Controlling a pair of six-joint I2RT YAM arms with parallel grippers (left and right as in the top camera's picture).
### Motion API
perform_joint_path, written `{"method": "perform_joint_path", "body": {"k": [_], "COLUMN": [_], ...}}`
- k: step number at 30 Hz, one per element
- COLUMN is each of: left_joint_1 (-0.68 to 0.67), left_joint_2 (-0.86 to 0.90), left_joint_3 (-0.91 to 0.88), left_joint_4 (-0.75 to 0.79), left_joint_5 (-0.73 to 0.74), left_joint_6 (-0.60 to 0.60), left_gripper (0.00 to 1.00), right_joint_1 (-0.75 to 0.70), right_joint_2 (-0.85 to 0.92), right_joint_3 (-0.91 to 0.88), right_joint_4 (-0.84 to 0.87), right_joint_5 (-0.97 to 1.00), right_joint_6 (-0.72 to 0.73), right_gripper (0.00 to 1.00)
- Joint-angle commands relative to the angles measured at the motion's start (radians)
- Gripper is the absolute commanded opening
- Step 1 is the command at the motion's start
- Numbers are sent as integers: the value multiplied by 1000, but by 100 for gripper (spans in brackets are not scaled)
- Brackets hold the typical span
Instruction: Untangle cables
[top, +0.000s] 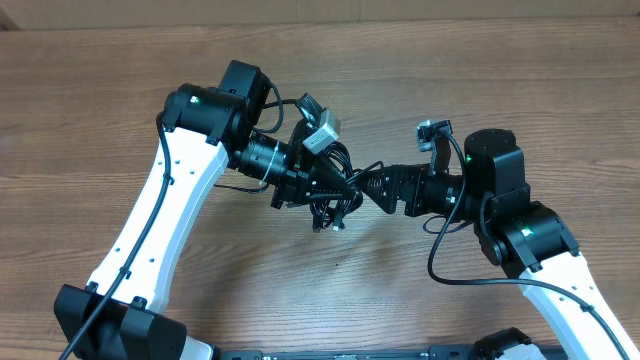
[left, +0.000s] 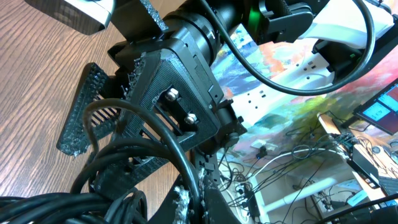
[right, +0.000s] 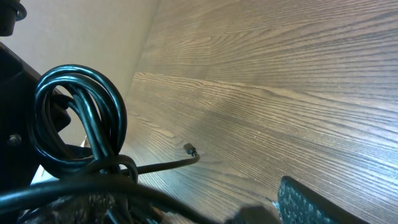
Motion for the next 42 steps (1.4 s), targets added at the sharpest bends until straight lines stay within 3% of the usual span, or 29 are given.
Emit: {"method": "perform_joint_path", "body": {"k": [1,15,28,36,42], "left_joint_1": [-19,-39,-35,28,48], "left_joint_2": [-17,-17,-17,-17,-17], "left_joint_3": [27,27,27,27,27], "left_joint_4": [-6,-21,-6,65,106], "left_joint_5": [61,68,43,12,7], "left_joint_6": [20,20,19,-114,-165], "left_gripper": [4,4,4,4,4], "right_joint_1": [5,5,5,5,5], "right_joint_2": [-14,-5,35,35,29], "right_joint_3": [9,9,9,9,9], "right_joint_4": [15,24,-53,-183,-126], "right_joint_5": [14,343,347,211,-31], "right_joint_6": [12,31,24,-63,-173], "right_gripper": [84,84,84,84,85]}}
